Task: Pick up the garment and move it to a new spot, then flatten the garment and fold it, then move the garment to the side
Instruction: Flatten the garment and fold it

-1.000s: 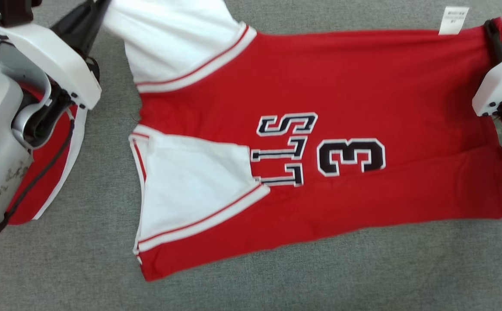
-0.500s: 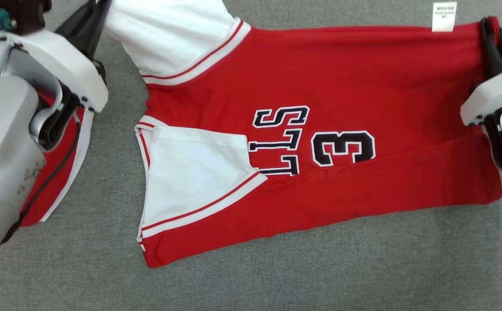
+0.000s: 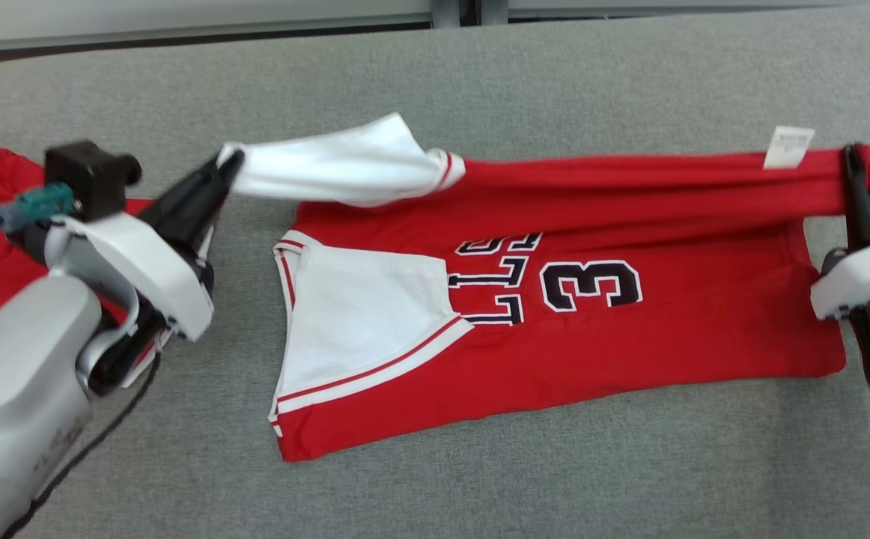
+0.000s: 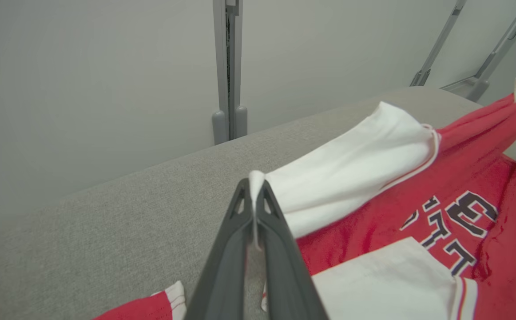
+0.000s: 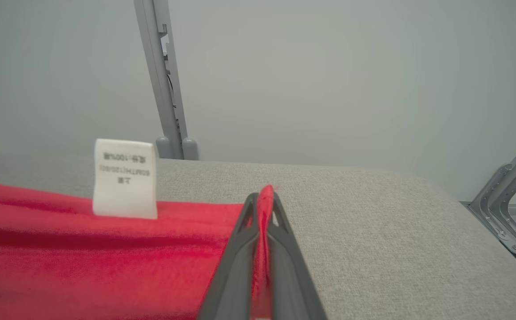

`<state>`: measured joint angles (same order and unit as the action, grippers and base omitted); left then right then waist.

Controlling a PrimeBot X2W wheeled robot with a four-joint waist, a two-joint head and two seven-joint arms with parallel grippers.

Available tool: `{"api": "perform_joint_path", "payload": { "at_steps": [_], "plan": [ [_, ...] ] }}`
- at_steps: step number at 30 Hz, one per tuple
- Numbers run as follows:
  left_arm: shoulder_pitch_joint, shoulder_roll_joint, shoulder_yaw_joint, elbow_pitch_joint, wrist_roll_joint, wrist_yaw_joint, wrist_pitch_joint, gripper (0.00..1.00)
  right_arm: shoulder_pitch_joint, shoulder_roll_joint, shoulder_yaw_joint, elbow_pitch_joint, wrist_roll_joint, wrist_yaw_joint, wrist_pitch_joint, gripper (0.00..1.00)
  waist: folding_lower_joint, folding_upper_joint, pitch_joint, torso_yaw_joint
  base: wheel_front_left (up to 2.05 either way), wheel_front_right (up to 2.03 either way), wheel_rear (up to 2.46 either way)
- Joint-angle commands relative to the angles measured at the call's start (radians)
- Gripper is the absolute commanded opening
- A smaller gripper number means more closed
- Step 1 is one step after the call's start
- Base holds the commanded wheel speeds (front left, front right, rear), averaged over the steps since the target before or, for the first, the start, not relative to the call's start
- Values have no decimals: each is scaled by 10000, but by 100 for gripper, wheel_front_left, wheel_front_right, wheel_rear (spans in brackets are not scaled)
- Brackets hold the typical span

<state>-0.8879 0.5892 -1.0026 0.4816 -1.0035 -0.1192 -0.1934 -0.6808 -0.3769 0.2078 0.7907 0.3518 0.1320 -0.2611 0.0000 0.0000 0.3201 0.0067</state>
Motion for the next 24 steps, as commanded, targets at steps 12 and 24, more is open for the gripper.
{"api": "perform_joint_path", "payload": {
  "at_steps": [12,24],
  "plan": [
    [2181,1181,-727,-2708,-346,883,822,0,2346,-459,158,-747,963,-25,9,0,0,0,-888,381,0,0,0],
    [3411,1107,-1462,-3413,-437,1312,1138,0,3342,-1016,1065,-1073,1967,-23,886,0,0,0,-1388,230,0,0,0]
  ]
}}
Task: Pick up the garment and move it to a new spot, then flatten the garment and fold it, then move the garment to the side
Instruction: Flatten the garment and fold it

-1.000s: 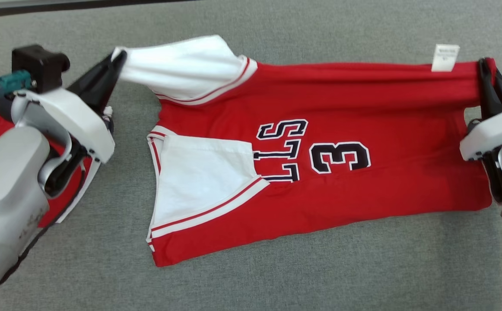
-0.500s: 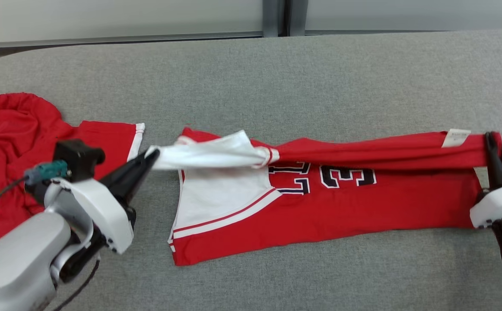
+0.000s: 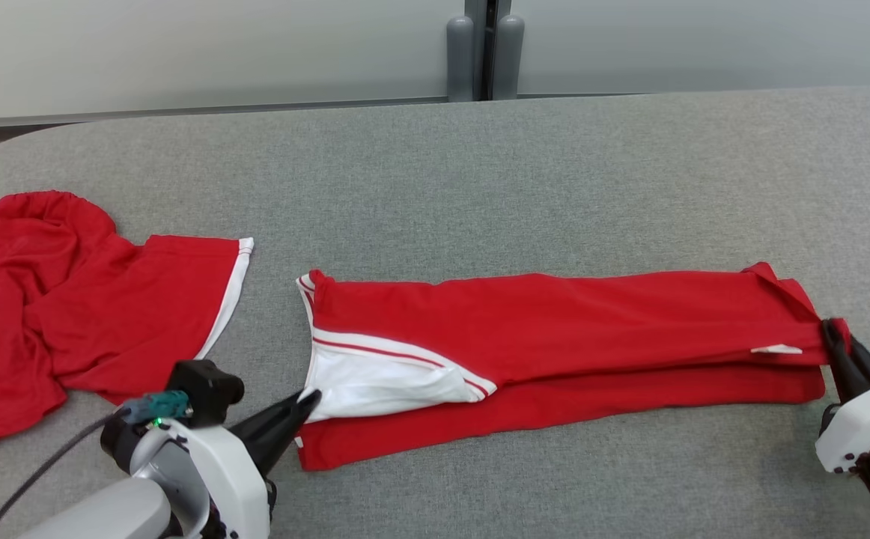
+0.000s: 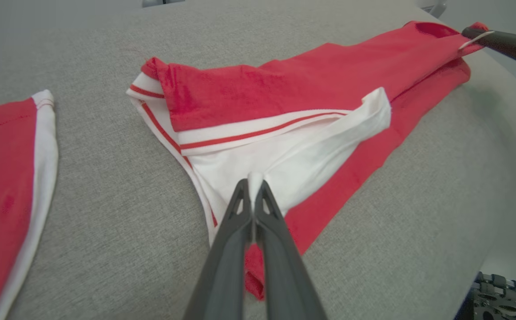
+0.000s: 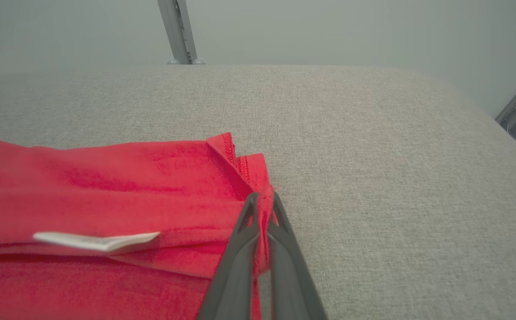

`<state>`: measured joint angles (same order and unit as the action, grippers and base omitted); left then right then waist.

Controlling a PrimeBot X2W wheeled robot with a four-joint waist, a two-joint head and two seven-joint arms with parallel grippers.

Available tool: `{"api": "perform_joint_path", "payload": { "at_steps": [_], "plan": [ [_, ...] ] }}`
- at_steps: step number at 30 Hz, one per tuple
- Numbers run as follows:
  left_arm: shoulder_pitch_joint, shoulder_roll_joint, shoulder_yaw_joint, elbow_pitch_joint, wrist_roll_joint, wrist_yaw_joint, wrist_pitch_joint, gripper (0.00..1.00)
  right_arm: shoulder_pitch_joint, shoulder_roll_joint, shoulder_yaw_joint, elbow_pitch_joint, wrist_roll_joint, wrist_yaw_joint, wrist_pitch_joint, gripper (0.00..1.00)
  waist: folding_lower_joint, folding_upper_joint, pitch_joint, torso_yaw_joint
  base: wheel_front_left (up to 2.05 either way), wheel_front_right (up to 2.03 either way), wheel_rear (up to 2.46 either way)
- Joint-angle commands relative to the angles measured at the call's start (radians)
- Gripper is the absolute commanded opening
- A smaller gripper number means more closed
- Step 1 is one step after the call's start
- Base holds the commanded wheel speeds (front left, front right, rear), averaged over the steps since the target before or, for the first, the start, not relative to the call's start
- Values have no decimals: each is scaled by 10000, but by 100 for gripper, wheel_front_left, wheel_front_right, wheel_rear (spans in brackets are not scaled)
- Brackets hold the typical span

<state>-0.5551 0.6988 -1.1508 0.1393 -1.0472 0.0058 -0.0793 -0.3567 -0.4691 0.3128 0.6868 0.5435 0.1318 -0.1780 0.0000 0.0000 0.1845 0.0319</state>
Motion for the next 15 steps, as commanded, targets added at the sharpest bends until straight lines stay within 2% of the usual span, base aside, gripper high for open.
{"api": "perform_joint_path", "payload": {
  "at_steps": [1,4,5,6,7,8,10,13,15],
  "plan": [
    [147,-26,-31,13,27,87,-21,0,162,-134,82,-52,126,-21,144,0,0,0,-60,-33,0,0,0],
    [270,-87,-240,196,263,194,5,0,342,-202,322,-128,437,-21,519,0,0,0,-139,-64,0,0,0],
    [309,-126,-302,282,330,227,-10,0,403,-243,405,-148,513,-21,659,9,0,0,-167,-72,0,0,0],
    [354,-176,-334,358,360,265,-60,20,438,-311,434,-172,556,-21,747,76,0,0,-198,-80,0,0,0],
    [382,-223,-343,464,390,314,-118,61,460,-365,447,-188,635,-21,813,100,0,0,-225,-85,0,0,0],
    [380,-263,-346,562,449,367,-186,100,489,-396,459,-220,684,-23,877,100,0,0,-258,-89,0,0,0],
    [391,-355,-359,714,473,397,-274,100,536,-449,390,-272,826,-21,880,100,0,0,-315,-98,0,0,0],
    [609,-549,-143,725,-65,175,-392,100,568,-465,169,-386,1158,-21,796,100,0,0,-370,-74,0,0,0],
    [494,-534,80,730,-155,249,-626,100,543,-550,56,-488,1181,-21,623,100,0,0,-405,-51,0,0,0]
  ]
}}
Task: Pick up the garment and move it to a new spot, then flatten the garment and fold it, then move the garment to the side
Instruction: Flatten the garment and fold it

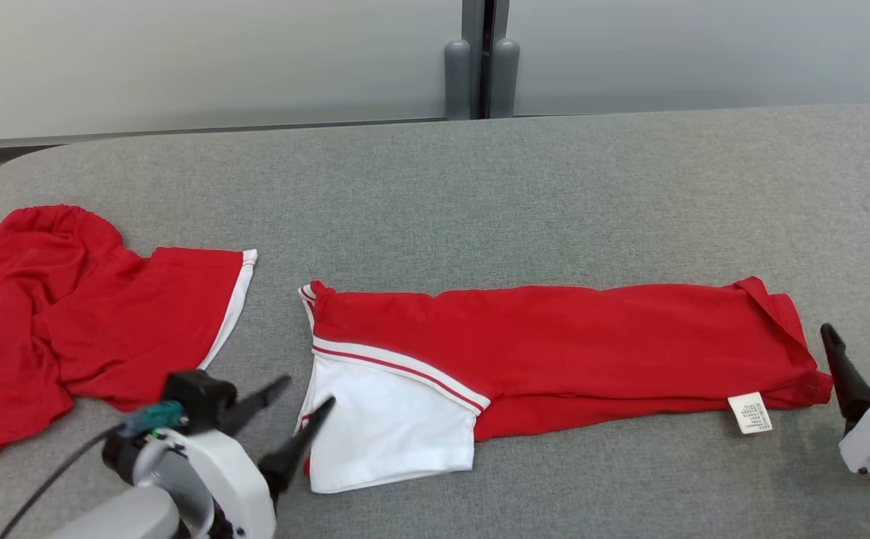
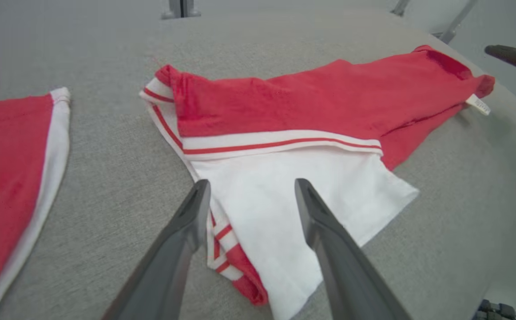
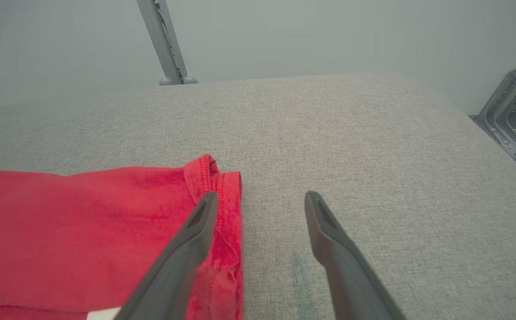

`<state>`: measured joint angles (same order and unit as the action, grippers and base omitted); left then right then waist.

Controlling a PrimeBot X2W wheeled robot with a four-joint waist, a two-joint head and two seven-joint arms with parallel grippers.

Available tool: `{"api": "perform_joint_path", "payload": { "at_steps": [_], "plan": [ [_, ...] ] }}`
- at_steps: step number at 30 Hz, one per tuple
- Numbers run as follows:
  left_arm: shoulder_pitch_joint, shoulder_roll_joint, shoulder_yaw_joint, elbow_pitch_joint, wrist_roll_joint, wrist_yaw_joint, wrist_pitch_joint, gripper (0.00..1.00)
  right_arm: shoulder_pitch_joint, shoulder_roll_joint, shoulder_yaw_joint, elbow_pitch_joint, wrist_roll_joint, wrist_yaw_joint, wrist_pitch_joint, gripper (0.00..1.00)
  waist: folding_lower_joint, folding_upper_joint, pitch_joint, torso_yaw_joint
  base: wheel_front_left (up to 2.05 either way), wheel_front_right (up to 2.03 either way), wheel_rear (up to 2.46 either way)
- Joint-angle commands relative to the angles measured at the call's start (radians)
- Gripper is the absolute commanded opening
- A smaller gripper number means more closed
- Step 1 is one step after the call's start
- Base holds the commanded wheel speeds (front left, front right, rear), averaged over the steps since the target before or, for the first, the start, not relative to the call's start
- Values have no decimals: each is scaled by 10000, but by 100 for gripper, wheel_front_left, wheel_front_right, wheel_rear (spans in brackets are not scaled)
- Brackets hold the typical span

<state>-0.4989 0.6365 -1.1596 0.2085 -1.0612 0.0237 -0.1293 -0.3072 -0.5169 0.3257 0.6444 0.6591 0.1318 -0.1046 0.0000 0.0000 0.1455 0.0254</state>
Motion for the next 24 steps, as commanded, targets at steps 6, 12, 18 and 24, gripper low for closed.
{"api": "perform_joint_path", "payload": {
  "at_steps": [6,12,18,24],
  "plan": [
    [-235,-202,1655,26,-345,675,-1218,100,-167,114,-448,-732,-346,-21,-1193,100,0,0,-99,129,0,0,0],
    [584,-1318,4991,-572,758,1025,-1355,100,102,932,-1151,-1869,-777,-18,-1598,100,0,0,-152,228,0,0,0],
    [2309,-3332,8356,-1131,3117,216,-1343,100,951,1947,-2087,-3782,-1966,-18,-1612,100,0,0,-197,292,0,0,0],
    [3423,-4640,9808,-989,6490,-438,-1345,100,1815,2934,-2514,-4585,-3166,-18,-1617,100,0,0,-243,336,0,0,0]
  ]
}}
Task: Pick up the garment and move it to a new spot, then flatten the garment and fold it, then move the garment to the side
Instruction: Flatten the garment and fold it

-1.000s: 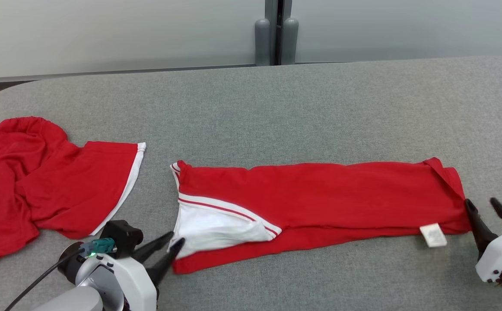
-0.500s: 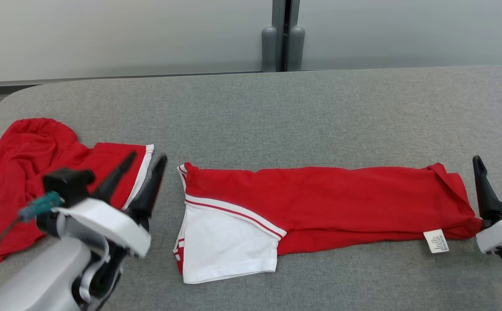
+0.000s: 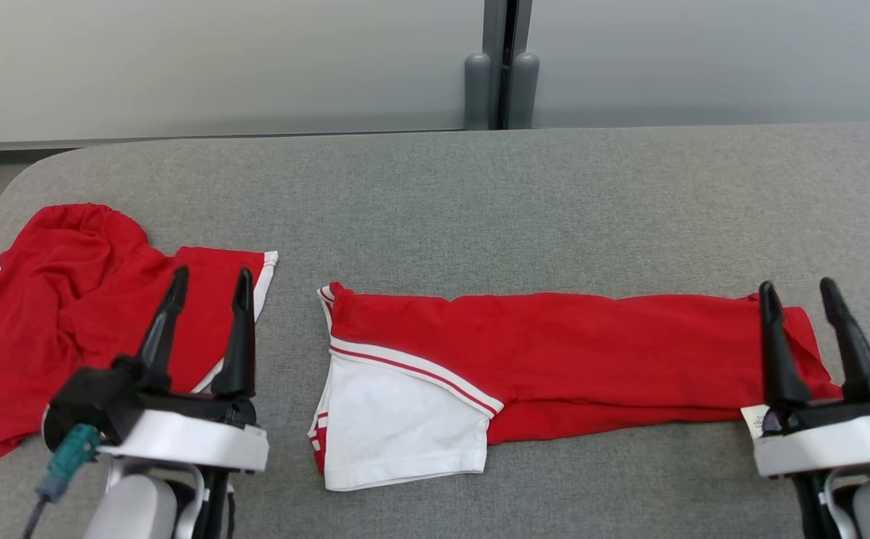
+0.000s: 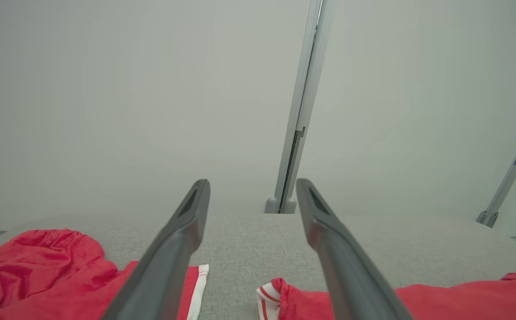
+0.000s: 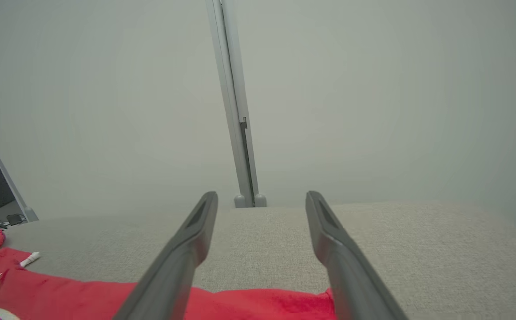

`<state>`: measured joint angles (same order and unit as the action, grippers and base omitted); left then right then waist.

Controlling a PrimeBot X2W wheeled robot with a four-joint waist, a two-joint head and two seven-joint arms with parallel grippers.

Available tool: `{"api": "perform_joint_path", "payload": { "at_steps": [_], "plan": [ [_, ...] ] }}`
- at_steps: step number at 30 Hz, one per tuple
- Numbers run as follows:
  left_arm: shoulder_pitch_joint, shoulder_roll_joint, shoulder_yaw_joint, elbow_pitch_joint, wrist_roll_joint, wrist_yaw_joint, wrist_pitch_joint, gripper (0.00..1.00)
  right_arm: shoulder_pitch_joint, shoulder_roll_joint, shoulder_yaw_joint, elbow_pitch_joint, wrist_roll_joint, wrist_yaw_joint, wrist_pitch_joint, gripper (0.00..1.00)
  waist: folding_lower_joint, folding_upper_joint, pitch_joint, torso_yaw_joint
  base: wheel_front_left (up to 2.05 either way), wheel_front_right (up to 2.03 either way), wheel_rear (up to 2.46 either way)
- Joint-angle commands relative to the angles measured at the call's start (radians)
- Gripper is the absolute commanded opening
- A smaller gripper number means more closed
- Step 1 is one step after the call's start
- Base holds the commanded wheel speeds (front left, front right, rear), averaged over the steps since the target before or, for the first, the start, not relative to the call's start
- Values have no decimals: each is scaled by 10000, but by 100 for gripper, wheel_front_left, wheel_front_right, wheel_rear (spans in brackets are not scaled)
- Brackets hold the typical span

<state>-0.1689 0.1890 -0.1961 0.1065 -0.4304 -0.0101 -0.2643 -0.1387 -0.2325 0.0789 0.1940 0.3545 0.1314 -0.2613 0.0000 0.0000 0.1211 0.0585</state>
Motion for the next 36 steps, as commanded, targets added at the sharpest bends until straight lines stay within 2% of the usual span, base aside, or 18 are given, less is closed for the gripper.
{"api": "perform_joint_path", "payload": {
  "at_steps": [1,3,7,13,19,27,31,36],
  "plan": [
    [123,-164,173,31,182,-100,5,100,130,91,-46,-81,-119,-14,-51,100,0,0,1,4,0,0,0],
    [416,-628,615,206,602,-311,5,100,305,378,-178,-151,-321,-14,-51,100,0,0,7,0,0,0,0],
    [548,-1109,1309,388,1066,-751,4,100,383,690,-245,-196,-591,-14,-52,100,0,0,106,25,0,0,0],
    [285,-1290,1648,607,1471,-1105,4,100,-19,996,-1057,733,-900,-14,-51,100,0,0,394,123,0,0,0],
    [125,-1355,1547,837,1580,-1215,4,100,-603,1488,-2349,2411,-923,-13,-38,100,0,0,621,306,0,0,0],
    [-41,-1365,1263,969,1523,-1205,3,100,-1298,1704,-3780,4122,-1383,-13,-35,100,0,0,897,492,0,0,0],
    [-75,-1367,1231,1019,1507,-1207,3,100,-1585,1737,-4199,5014,-1415,-13,-35,100,0,0,941,542,0,0,0],
    [-58,-1367,1213,1093,1478,-1209,3,100,-1768,1797,-4003,5972,-1132,-11,-19,100,0,0,954,537,0,0,0]
  ]
}}
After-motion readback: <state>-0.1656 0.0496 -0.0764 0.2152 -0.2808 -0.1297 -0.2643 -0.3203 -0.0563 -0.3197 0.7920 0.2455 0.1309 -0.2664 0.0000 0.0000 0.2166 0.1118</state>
